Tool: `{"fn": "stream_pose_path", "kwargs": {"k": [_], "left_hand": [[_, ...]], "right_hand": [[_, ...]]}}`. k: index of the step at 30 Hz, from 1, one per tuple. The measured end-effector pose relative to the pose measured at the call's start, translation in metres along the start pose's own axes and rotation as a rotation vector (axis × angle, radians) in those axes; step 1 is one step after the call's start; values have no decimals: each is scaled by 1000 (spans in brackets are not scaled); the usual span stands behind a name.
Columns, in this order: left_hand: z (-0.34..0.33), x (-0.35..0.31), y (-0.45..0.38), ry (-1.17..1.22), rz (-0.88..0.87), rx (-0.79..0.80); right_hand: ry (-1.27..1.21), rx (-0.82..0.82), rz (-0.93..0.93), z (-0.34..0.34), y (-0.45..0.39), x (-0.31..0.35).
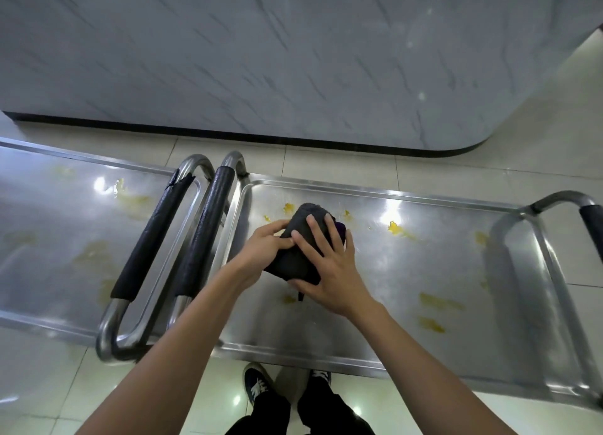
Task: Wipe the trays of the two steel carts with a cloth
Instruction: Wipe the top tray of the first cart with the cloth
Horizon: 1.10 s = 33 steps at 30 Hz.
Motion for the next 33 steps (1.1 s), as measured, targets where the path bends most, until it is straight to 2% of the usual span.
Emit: {"fn": "stream_pose_path", "kwargs": {"k": [4, 10, 21, 25, 28, 33], "left_hand": [[-2, 11, -3, 31, 40, 57], [7, 18, -12, -25, 93, 73], [0, 23, -37, 0, 114, -91], [2, 24, -48, -102, 63, -192], [14, 33, -48, -182, -78, -270], [41, 68, -44, -552, -151, -403]], "right_hand": [[-174, -112, 28, -9, 7, -7], [-238, -103, 93, -21, 11, -18], [-334, -213, 20, -35, -9, -23], [-352, -214, -17, -37, -16, -28], [-348, -189, -65, -44, -23, -33], [-306, -80, -207, -71, -44, -36]]}}
Point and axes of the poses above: each hand's wrist, its own y-axis away from the middle knuckle, its own z-axis out of the back of the hand, x = y × z, the point moved 2 cm from there along -y, towards the middle knuckle, and after that the axes turned 7 degrees about y, right-handed, at the moved point
